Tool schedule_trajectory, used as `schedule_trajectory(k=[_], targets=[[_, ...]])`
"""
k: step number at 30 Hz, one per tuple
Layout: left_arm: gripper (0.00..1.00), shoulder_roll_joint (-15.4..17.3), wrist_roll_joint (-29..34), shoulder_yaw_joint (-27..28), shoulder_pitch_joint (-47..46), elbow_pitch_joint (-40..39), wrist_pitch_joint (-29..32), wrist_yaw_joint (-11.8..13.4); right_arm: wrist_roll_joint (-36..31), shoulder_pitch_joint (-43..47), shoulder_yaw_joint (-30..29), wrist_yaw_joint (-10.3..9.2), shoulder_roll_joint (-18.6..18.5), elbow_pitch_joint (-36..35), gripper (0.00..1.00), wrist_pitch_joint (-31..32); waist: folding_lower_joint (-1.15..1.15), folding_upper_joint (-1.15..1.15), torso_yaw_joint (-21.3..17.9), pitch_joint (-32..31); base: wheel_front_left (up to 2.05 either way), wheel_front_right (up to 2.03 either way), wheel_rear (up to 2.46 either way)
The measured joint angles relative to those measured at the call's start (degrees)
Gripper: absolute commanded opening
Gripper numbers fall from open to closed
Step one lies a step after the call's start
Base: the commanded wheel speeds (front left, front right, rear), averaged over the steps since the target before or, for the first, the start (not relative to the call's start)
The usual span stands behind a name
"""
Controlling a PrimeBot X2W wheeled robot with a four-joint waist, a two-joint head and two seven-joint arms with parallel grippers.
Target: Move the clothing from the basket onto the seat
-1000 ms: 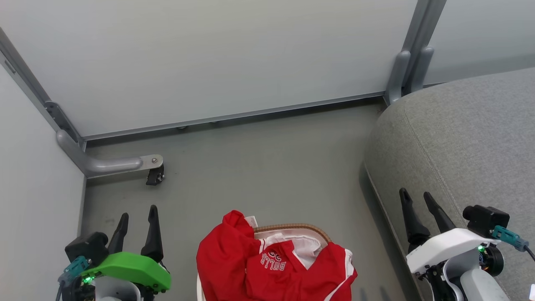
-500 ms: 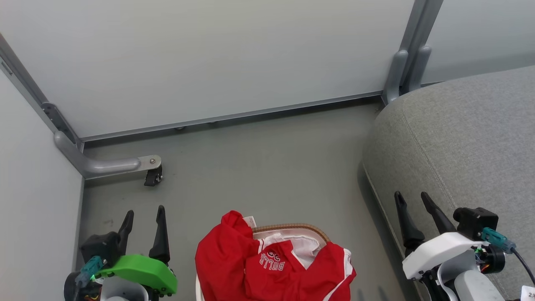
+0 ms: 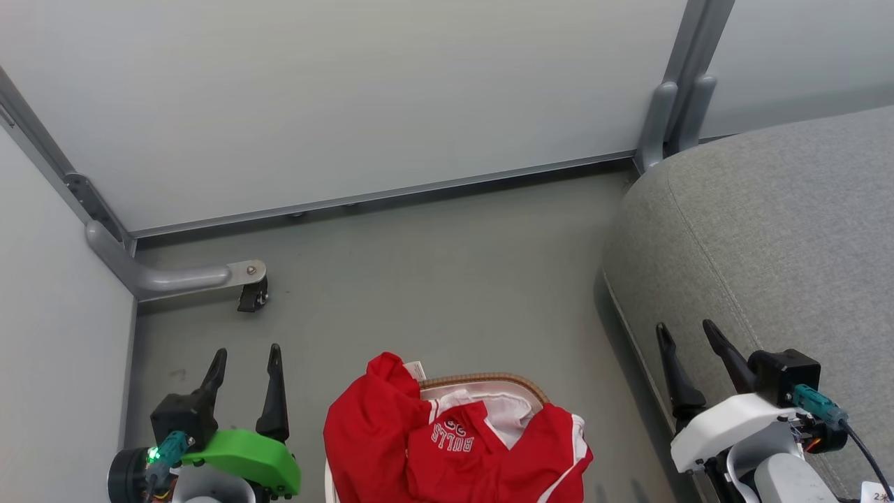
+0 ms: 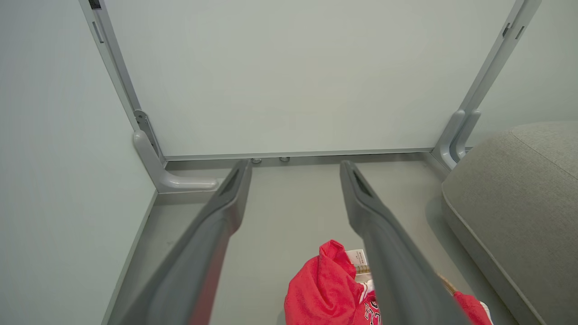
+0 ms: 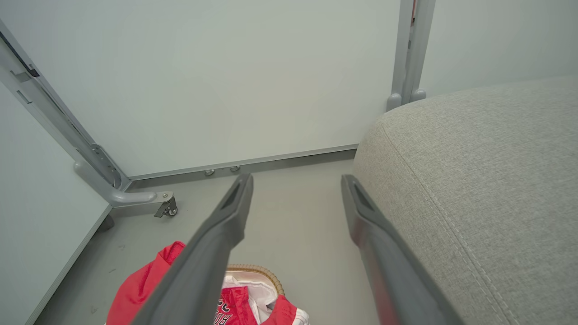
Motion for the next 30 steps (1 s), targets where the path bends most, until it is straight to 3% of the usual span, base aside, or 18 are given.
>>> schedule_trajectory(k=[30], targets=[[1.00, -1.67, 12.07, 1.34, 1.15, 1.85, -3.19, -1.60, -11.70, 0.15, 0.10, 0.02, 0.56, 0.60, 1.00, -3.04, 0.00, 0.00, -1.30, 0.35, 0.00, 0.00, 0.00]])
